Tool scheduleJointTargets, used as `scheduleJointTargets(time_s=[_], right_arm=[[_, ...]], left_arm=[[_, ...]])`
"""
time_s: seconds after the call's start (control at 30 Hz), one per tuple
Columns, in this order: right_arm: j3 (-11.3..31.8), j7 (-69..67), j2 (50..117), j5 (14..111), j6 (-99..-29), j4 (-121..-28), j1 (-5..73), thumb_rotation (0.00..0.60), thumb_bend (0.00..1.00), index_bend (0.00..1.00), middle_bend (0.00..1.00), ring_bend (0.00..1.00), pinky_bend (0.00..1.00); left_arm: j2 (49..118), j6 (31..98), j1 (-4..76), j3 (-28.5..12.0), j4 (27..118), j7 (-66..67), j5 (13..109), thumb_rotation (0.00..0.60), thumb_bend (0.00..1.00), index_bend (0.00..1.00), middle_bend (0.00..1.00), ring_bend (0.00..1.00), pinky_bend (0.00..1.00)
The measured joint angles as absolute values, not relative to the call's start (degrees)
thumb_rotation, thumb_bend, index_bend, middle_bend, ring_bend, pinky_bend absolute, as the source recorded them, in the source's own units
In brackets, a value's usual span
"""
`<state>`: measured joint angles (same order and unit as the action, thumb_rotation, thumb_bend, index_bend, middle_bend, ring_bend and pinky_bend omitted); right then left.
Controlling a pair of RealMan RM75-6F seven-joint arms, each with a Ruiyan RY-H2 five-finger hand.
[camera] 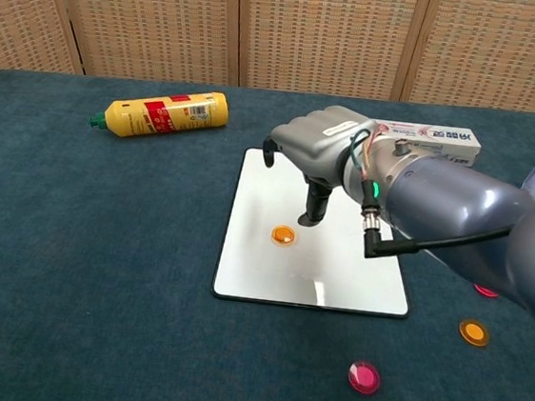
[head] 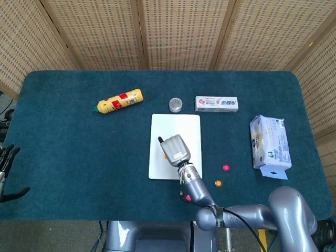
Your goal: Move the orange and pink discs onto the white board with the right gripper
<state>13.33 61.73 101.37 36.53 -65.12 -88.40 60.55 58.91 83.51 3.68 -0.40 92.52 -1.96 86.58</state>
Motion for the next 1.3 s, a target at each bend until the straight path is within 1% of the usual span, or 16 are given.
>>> scheduleJointTargets(time_s=[0.13, 0.2, 0.33, 0.43, 0.67, 0.97, 1.13, 1.3], right_arm=[[11.43, 60.57, 97.92, 38.67, -67.0, -91.87, 58.5, 0.6, 0.26, 0.22, 0.99, 0.95, 1.0], [9.95, 59.49, 95.83, 39.91, -67.94, -93.49, 56.83, 0.6, 0.26, 0.26, 0.99, 0.95, 1.0], [5.46, 55.29, 90.7, 42.92, -69.34, -96.0, 52.04, 0.6, 0.27, 0.33, 0.99, 0.95, 1.0], [2.4, 51.62, 88.37, 45.26, -69.52, -96.21, 48.97, 0.6, 0.31, 0.37, 0.99, 0.95, 1.0], [-2.1, 42.99, 86.03, 50.71, -68.74, -93.58, 43.19, 0.6, 0.31, 0.38, 0.99, 0.95, 1.0], [-4.57, 38.02, 86.16, 57.93, -68.32, -87.06, 38.79, 0.6, 0.31, 0.39, 0.99, 0.95, 1.0], [-4.53, 36.43, 87.48, 59.27, -66.61, -83.4, 37.06, 0.6, 0.31, 0.41, 0.99, 0.95, 1.0], [-3.99, 36.1, 88.38, 59.98, -65.34, -81.75, 36.09, 0.6, 0.32, 0.41, 0.99, 0.95, 1.0]], left_arm=[[59.11, 83.46, 3.76, -0.24, 92.72, -1.29, 86.86, 0.6, 0.0, 0.0, 0.0, 0.0, 0.0], [59.22, 83.56, 3.74, -0.05, 92.87, -0.75, 87.28, 0.6, 0.0, 0.0, 0.0, 0.0, 0.0], [59.42, 84.18, 3.54, 0.33, 93.09, -0.19, 88.12, 0.6, 0.0, 0.0, 0.0, 0.0, 0.0], [59.44, 84.38, 3.42, 0.5, 93.11, -0.13, 88.36, 0.6, 0.0, 0.0, 0.0, 0.0, 0.0], [59.52, 84.53, 3.35, 0.5, 93.12, 0.04, 88.3, 0.6, 0.0, 0.0, 0.0, 0.0, 0.0], [59.82, 84.14, 3.51, 0.44, 93.3, 0.92, 87.91, 0.6, 0.0, 0.0, 0.0, 0.0, 0.0], [59.82, 84.02, 3.57, 0.44, 93.3, 1.0, 87.81, 0.6, 0.0, 0.0, 0.0, 0.0, 0.0], [59.84, 84.09, 3.54, 0.4, 93.26, 0.92, 87.73, 0.6, 0.0, 0.0, 0.0, 0.0, 0.0]])
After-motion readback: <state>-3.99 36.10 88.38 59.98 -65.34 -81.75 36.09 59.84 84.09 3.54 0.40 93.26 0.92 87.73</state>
